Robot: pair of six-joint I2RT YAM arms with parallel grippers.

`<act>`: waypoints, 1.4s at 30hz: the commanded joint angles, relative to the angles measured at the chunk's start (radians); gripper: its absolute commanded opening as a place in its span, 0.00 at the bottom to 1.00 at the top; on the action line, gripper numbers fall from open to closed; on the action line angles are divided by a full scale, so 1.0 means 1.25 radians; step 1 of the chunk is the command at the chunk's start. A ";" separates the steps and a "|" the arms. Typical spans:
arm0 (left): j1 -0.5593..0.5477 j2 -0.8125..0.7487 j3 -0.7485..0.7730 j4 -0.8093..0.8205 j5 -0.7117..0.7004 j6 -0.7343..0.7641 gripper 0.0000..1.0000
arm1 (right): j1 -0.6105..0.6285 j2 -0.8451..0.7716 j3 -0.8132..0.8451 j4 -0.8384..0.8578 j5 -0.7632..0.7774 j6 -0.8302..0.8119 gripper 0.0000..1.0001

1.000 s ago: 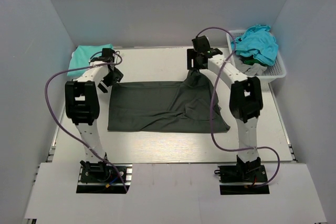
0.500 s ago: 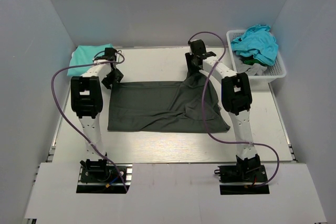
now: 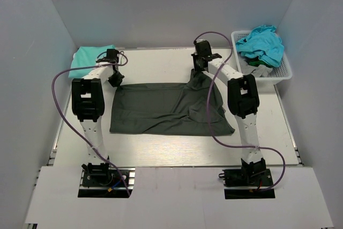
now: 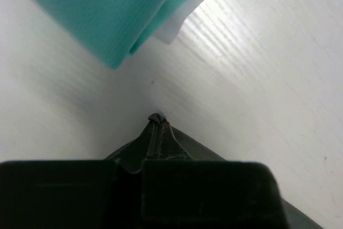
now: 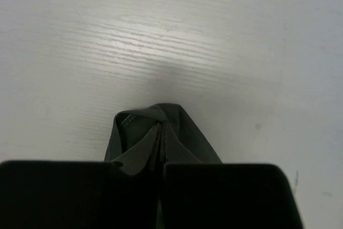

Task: Fold and stack the t-shirts
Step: Grap the side of the flattened tshirt furthest away from the robot with both arms, then fold the other side of the tshirt into a rectangle

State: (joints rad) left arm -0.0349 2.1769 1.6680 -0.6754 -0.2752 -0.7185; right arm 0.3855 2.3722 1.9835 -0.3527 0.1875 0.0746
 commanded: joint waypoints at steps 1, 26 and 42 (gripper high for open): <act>0.000 -0.098 -0.033 0.005 -0.040 0.007 0.00 | -0.008 -0.146 -0.034 0.050 0.087 0.095 0.00; -0.016 -0.558 -0.485 0.164 -0.002 -0.066 0.00 | 0.006 -0.737 -0.750 0.037 0.017 0.486 0.00; -0.016 -0.587 -0.566 0.063 -0.107 -0.144 0.00 | 0.018 -0.885 -0.913 -0.112 -0.011 0.513 0.00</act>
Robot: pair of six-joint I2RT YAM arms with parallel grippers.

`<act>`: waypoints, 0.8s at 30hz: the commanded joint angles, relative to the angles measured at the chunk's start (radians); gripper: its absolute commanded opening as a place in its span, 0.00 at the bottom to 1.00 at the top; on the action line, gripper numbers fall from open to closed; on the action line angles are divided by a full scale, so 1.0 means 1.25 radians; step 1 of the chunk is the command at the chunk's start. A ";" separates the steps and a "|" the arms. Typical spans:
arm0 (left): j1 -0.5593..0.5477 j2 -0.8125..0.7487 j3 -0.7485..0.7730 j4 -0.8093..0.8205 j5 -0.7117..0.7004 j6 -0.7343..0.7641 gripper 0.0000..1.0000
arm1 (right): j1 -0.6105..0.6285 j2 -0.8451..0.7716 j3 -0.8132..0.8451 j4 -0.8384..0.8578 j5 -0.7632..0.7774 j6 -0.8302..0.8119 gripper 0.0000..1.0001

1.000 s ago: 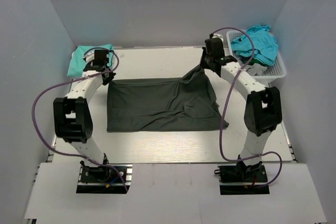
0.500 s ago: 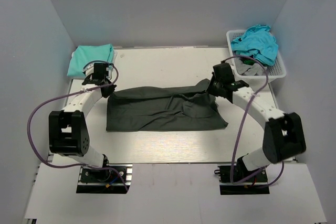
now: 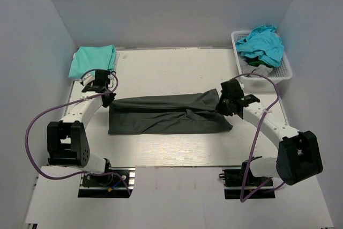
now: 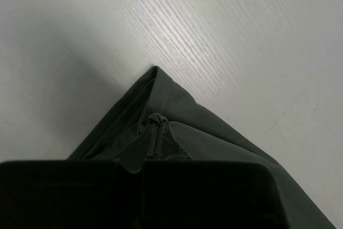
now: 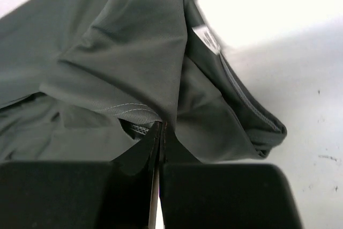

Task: Fold and stack the t-shirts
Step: Fold the other side of the tshirt into a rectangle

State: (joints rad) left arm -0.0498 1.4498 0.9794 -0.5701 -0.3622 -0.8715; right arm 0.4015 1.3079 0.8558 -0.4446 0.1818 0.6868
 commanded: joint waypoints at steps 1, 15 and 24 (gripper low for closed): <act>-0.004 -0.005 -0.015 -0.021 -0.029 -0.022 0.00 | 0.004 -0.034 -0.028 -0.048 -0.009 0.025 0.00; 0.014 0.100 0.063 -0.225 -0.059 -0.077 1.00 | 0.002 -0.008 -0.077 -0.073 -0.034 -0.073 0.58; -0.003 0.034 0.203 -0.174 0.043 0.037 1.00 | 0.003 -0.056 0.037 -0.015 -0.124 -0.158 0.90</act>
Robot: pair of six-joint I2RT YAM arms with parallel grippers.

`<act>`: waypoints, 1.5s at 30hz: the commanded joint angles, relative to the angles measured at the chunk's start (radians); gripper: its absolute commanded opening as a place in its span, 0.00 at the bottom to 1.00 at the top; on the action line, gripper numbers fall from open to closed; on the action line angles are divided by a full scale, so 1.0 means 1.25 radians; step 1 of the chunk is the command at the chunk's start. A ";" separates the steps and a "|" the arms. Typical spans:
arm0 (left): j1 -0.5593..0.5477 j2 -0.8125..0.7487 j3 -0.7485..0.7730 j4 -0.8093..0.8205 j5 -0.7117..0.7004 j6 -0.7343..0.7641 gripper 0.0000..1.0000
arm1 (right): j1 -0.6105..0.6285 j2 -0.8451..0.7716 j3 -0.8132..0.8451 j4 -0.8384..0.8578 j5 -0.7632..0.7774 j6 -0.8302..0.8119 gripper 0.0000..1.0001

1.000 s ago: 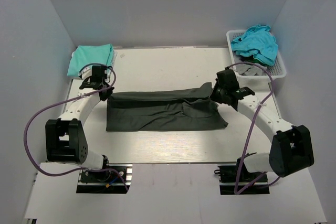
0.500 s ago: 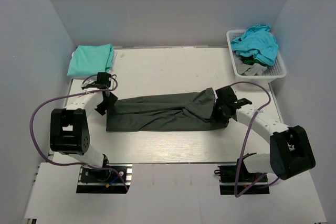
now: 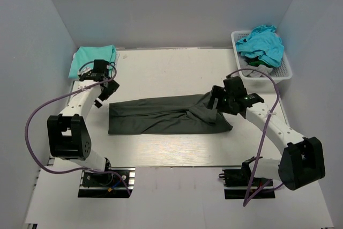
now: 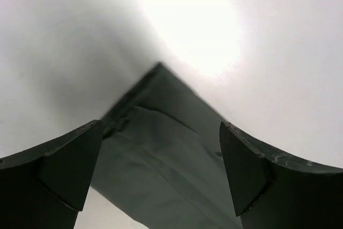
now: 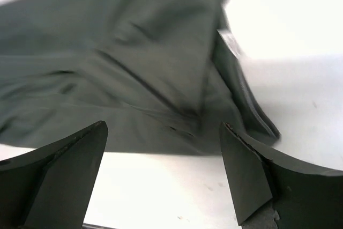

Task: Fold and stack the t-shirts
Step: Fold the other side of the tshirt into a rectangle, then rotate the tshirt 90 degrees

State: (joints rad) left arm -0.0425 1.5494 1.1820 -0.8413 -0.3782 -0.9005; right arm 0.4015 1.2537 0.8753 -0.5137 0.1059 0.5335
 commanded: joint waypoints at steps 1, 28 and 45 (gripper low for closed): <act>-0.009 -0.045 0.041 0.065 0.129 0.083 1.00 | 0.004 -0.003 0.018 0.055 -0.076 -0.033 0.90; -0.238 0.040 -0.351 0.114 0.495 0.076 1.00 | -0.001 0.554 0.249 0.079 0.098 0.049 0.90; -0.476 -0.054 -0.131 -0.029 0.708 0.288 1.00 | 0.008 0.877 0.906 0.206 -0.329 -0.457 0.90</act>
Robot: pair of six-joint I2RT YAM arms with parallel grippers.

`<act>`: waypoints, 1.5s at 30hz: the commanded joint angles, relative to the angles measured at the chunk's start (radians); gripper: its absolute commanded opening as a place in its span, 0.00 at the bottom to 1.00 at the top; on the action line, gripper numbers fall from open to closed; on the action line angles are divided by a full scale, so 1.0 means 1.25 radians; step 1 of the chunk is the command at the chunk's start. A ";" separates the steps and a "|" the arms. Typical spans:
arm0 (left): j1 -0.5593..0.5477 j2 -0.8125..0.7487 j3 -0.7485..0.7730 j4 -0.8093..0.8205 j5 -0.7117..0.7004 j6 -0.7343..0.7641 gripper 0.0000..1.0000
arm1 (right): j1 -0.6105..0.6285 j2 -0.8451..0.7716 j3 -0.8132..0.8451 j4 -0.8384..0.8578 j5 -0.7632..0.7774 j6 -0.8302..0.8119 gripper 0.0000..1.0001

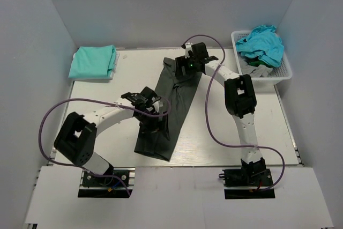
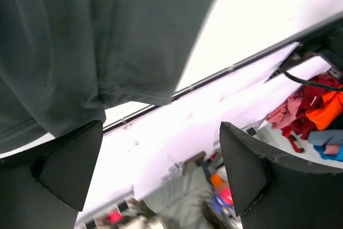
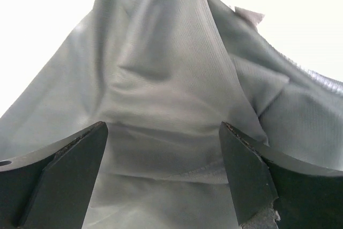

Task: Fold and stack the t-shirts
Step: Rotate the tshirt 90 degrees

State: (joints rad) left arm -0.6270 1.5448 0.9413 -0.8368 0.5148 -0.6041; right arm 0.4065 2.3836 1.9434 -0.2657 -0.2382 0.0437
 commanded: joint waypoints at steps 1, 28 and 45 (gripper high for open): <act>-0.009 -0.072 0.076 -0.033 -0.021 0.063 1.00 | 0.007 -0.052 0.050 0.009 -0.032 -0.047 0.90; 0.019 -0.271 0.112 -0.148 -0.785 -0.271 1.00 | 0.292 -0.099 -0.018 -0.449 0.398 0.469 0.90; 0.019 -0.185 0.112 -0.123 -0.708 -0.258 1.00 | 0.118 0.004 -0.032 -0.313 0.348 0.275 0.90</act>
State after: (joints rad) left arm -0.6041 1.2938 1.0737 -1.0145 -0.4057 -0.9394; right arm 0.6323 2.3039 1.8973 -0.7372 0.2417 0.5198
